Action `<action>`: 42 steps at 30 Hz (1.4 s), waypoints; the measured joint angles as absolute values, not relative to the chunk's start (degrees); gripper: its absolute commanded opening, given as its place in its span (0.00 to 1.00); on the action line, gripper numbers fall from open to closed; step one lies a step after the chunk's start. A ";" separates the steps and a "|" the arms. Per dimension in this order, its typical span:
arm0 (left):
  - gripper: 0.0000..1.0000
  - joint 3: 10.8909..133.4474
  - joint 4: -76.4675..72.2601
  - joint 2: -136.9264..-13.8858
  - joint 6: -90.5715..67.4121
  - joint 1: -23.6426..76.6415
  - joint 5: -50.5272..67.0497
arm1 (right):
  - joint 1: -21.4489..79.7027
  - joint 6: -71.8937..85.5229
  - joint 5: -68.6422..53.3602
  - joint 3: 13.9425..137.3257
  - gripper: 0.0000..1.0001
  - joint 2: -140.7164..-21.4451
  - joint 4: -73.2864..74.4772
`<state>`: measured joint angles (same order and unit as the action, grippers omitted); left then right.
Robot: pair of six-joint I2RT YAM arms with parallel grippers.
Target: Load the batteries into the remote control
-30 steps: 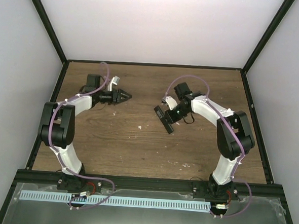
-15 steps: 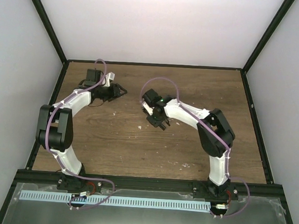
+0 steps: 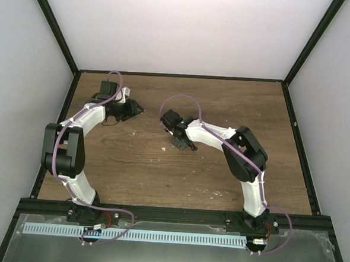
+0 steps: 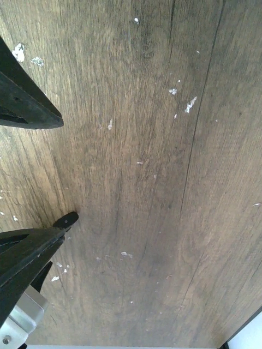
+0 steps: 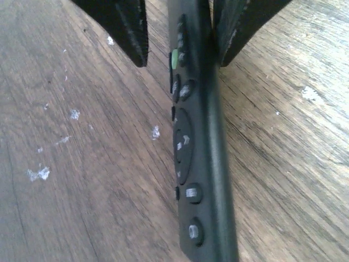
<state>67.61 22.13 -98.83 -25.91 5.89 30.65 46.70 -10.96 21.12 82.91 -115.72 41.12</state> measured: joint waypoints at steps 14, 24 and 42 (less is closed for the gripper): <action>0.52 68.38 22.74 -98.72 -25.28 5.87 31.09 | 47.44 -11.14 15.62 82.85 0.71 -114.32 39.83; 0.96 68.07 17.23 -89.65 -23.27 5.87 31.27 | 39.42 -5.82 11.62 80.73 1.00 -101.97 33.15; 1.00 67.48 19.64 -83.00 -21.58 5.76 14.09 | 8.91 7.18 0.16 80.86 1.00 -99.83 29.04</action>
